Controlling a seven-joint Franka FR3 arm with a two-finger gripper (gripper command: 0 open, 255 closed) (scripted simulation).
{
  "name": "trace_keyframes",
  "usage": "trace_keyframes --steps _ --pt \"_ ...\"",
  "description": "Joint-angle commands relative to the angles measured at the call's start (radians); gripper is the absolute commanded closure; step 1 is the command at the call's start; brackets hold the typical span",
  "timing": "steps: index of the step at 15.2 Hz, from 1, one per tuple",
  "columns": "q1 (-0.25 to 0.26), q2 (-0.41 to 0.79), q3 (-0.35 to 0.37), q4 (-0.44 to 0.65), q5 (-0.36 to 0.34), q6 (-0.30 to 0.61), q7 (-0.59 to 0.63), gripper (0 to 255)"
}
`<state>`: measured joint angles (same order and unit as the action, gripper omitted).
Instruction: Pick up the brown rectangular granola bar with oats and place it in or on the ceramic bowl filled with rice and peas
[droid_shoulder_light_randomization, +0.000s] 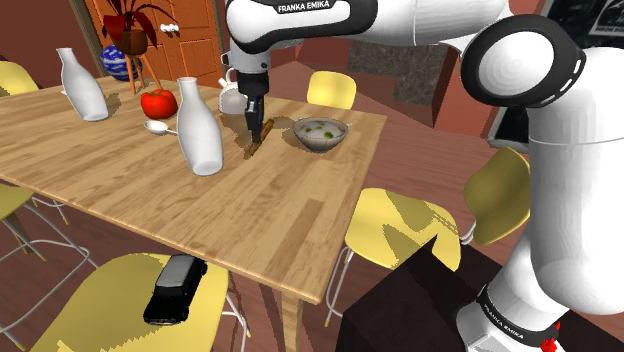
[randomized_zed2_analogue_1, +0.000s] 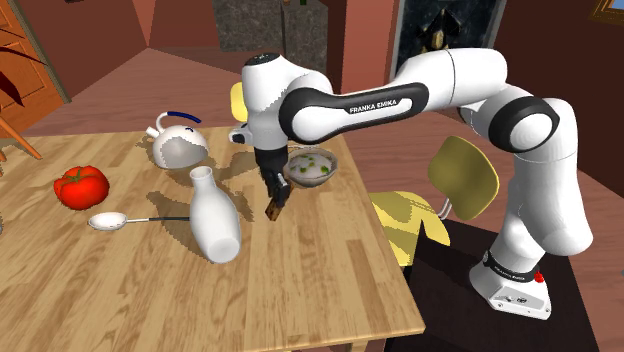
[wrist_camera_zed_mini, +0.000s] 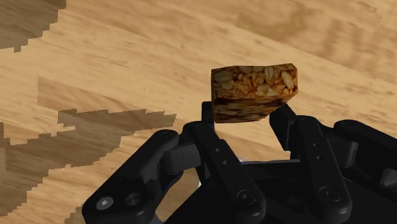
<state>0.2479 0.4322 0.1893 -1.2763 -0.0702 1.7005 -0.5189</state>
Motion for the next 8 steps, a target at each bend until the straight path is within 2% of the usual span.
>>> trace_keyframes --steps 1,8 --pt "0.002 0.004 0.000 0.035 0.000 -0.031 -0.001 255" --pt "0.012 0.032 0.000 0.174 -0.005 -0.142 -0.001 255"
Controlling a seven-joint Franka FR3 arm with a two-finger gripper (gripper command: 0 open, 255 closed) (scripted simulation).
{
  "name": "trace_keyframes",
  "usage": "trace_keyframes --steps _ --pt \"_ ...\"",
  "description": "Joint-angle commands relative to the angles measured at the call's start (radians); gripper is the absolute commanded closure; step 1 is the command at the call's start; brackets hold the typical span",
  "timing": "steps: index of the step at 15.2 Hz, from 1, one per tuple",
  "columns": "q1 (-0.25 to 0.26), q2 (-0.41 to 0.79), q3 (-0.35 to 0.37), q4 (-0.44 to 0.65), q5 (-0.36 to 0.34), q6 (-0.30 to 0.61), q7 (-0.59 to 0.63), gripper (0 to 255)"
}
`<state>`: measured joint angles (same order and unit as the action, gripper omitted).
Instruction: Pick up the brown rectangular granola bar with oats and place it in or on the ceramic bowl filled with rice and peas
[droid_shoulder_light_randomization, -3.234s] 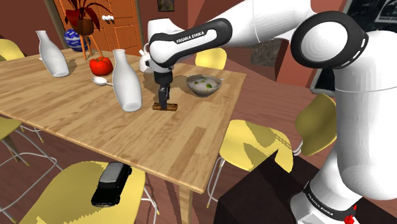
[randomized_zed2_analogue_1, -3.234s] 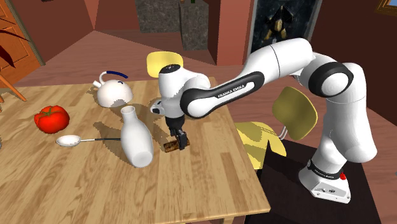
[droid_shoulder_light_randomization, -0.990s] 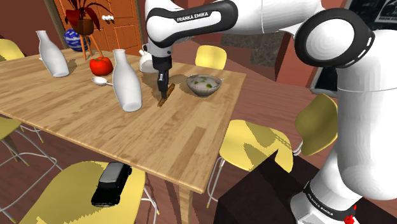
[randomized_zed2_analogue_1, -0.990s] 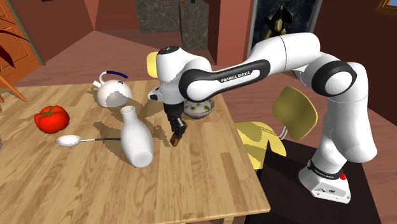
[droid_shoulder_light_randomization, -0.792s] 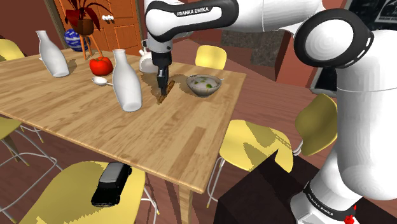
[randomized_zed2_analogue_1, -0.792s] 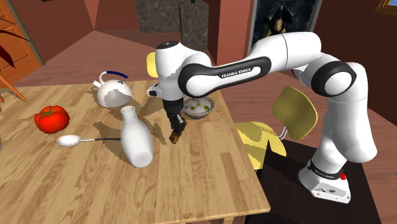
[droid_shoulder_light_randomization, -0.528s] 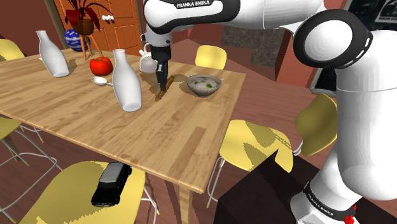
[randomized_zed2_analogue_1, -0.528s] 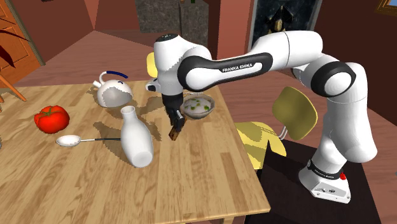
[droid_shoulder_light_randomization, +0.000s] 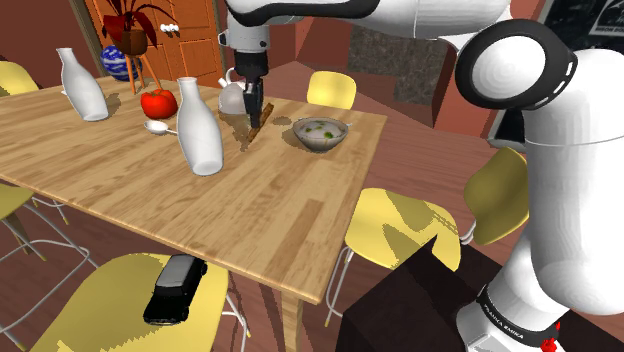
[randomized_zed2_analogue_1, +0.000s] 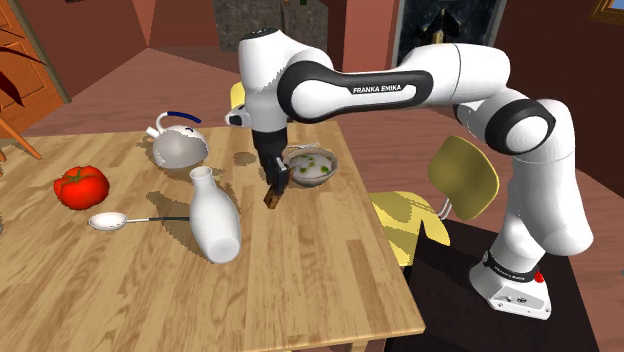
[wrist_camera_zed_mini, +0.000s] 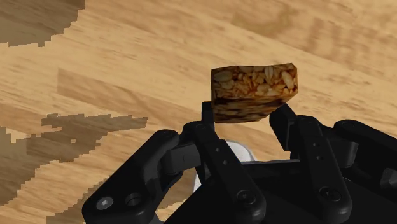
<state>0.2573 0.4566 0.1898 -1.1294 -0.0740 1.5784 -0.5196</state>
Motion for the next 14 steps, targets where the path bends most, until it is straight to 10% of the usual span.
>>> trace_keyframes --steps 1,14 --pt "0.004 0.014 0.000 0.051 -0.002 -0.037 0.000 255" --pt "-0.181 -0.136 -0.062 -0.155 0.043 0.021 -0.230 255"
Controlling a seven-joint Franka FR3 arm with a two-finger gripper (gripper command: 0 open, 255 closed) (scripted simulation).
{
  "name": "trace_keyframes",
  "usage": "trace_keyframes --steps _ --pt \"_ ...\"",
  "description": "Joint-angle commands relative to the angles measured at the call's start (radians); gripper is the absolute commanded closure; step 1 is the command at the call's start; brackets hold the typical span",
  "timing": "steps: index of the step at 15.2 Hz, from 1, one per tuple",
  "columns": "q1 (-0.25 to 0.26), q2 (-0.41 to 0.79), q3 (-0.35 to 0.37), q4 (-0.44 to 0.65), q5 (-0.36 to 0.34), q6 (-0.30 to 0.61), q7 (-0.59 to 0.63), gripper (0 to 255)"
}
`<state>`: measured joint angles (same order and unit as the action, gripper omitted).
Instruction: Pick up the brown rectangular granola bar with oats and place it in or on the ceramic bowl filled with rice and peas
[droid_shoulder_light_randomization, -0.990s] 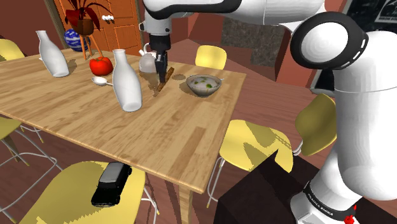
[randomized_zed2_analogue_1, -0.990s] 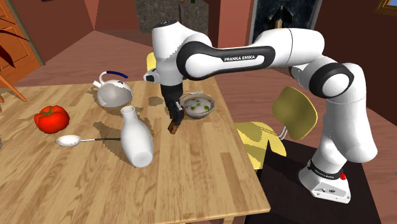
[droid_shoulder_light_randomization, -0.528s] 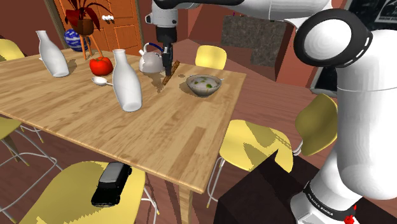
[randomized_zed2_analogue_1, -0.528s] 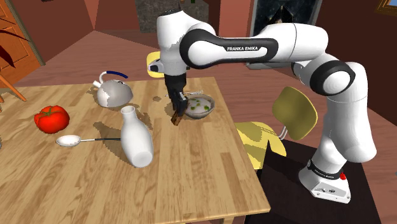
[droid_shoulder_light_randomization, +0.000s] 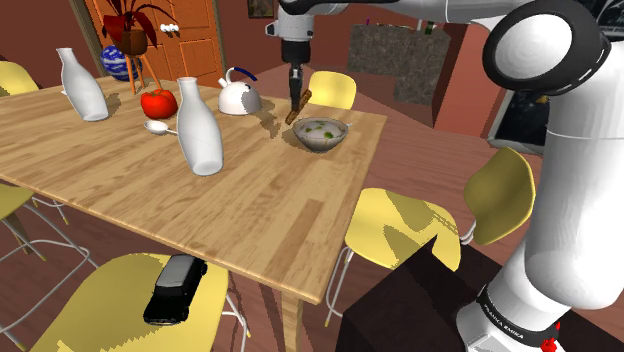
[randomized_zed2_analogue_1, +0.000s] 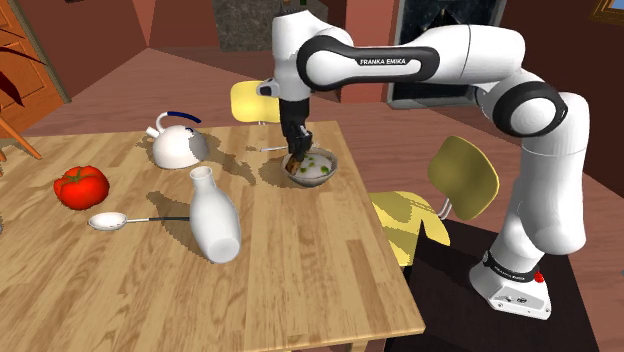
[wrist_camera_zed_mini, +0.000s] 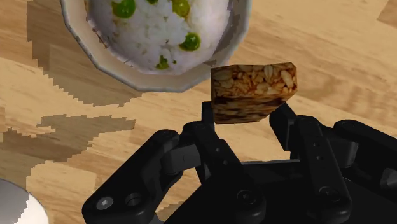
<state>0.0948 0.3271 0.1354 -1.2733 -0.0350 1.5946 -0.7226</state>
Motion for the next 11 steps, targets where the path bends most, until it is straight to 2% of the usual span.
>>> trace_keyframes --steps 1,7,11 --pt "-0.034 -0.013 -0.015 -0.020 0.007 0.008 -0.049 255" --pt "-0.125 -0.028 -0.059 -0.041 0.021 0.014 -0.182 255" --pt "-0.126 -0.039 -0.059 -0.112 0.022 0.073 -0.182 255"
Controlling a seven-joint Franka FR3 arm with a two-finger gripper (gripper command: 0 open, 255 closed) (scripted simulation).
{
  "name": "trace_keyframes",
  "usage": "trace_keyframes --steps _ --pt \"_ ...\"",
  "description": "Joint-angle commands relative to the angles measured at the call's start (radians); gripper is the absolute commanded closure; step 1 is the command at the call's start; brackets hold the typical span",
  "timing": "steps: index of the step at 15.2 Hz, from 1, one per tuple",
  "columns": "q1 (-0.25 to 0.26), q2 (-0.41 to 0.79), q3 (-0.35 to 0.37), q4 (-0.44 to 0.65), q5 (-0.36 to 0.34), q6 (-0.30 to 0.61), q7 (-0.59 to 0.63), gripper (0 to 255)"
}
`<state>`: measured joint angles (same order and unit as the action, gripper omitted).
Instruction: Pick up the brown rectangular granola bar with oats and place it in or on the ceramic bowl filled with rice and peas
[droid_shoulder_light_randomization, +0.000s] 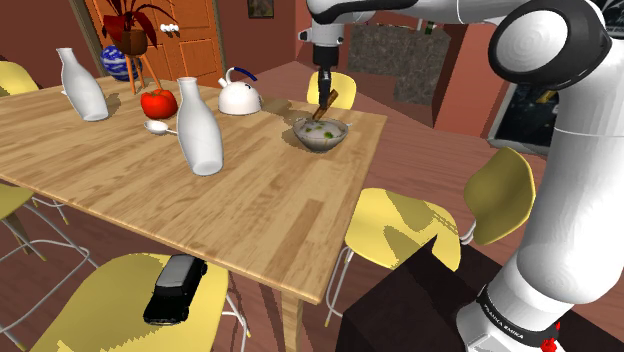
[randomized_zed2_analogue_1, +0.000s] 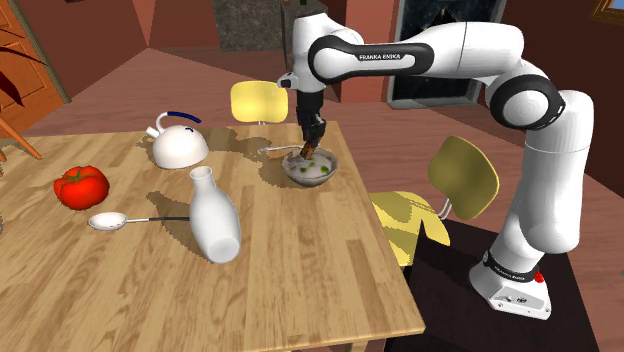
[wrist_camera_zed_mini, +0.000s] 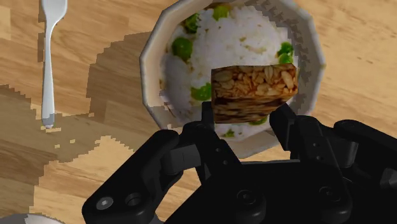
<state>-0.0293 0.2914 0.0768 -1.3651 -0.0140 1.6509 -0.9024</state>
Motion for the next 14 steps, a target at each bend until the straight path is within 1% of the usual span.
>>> trace_keyframes --steps 1,9,14 --pt "-0.002 -0.006 -0.001 -0.037 0.001 0.031 -0.003 255" --pt "-0.003 -0.012 -0.001 -0.155 0.001 0.143 -0.003 255" --pt "-0.003 -0.012 -0.001 -0.155 0.001 0.143 -0.003 255"
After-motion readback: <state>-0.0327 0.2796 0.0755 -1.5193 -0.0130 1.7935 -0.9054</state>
